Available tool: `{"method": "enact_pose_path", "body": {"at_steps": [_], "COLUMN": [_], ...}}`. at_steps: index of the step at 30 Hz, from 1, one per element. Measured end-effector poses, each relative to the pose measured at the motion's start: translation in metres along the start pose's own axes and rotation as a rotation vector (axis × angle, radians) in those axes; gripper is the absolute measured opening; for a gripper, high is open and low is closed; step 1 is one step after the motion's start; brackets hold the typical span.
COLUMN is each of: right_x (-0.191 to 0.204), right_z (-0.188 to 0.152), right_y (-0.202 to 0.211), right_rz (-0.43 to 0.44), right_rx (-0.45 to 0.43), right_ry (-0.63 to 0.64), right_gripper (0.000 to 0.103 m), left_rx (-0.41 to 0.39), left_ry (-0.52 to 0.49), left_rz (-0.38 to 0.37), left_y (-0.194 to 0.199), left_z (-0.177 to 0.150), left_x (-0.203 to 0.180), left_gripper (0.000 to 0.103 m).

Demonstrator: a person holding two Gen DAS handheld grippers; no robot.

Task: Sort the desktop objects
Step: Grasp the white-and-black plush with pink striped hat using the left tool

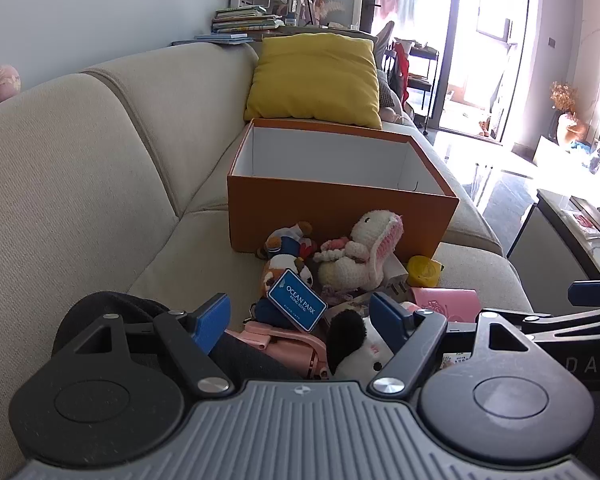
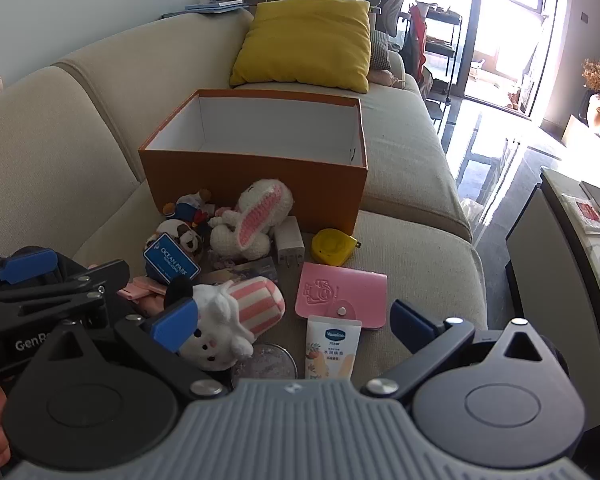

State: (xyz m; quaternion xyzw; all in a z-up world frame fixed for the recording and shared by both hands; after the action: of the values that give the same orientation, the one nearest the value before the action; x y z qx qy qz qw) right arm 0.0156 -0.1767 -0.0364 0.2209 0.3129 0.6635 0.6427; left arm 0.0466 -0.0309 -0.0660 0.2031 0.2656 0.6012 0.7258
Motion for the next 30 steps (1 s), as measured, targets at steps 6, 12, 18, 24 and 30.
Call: {"method": "enact_pose_path", "body": {"at_steps": [6, 12, 18, 24, 30], "right_x": [0.000, -0.002, -0.008, -0.007, -0.004], "right_z": [-0.001, -0.002, -0.001, -0.012, -0.020], "right_y": [-0.001, -0.003, -0.009, -0.038, -0.060], "right_rz": [0.008, 0.027, 0.075, 0.119, 0.131], "right_rx": [0.004, -0.014, -0.046, 0.103, 0.167], "right_ry": [0.001, -0.004, -0.027, -0.053, -0.047], "right_gripper": [0.102, 0.102, 0.097, 0.050, 0.032], "left_rx": [0.007, 0.019, 0.045, 0.096, 0.199], "left_ry": [0.006, 0.021, 0.035, -0.016, -0.150], "left_rz": [-0.002, -0.010, -0.047, -0.148, -0.231], "left_y": [-0.001, -0.003, -0.007, -0.016, -0.042], "left_z": [-0.001, -0.002, -0.004, -0.008, -0.020], "left_x": [0.001, 0.005, 0.009, -0.002, -0.021], "left_gripper": [0.090, 0.090, 0.082, 0.070, 0.070]}}
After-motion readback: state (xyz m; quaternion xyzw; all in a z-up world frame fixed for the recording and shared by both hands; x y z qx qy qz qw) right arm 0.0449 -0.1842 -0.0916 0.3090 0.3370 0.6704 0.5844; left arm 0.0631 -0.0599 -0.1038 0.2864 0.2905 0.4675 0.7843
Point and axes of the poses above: each gripper's, at about its wrist camera, not at the fingertips, and y roughly against the way its jaws point, x to its left, z to its top, the point moved 5 cm from there along -y, roughly the way its jaws point, and after that the axes turned 8 degrees about -z, right-handed, at the moved point
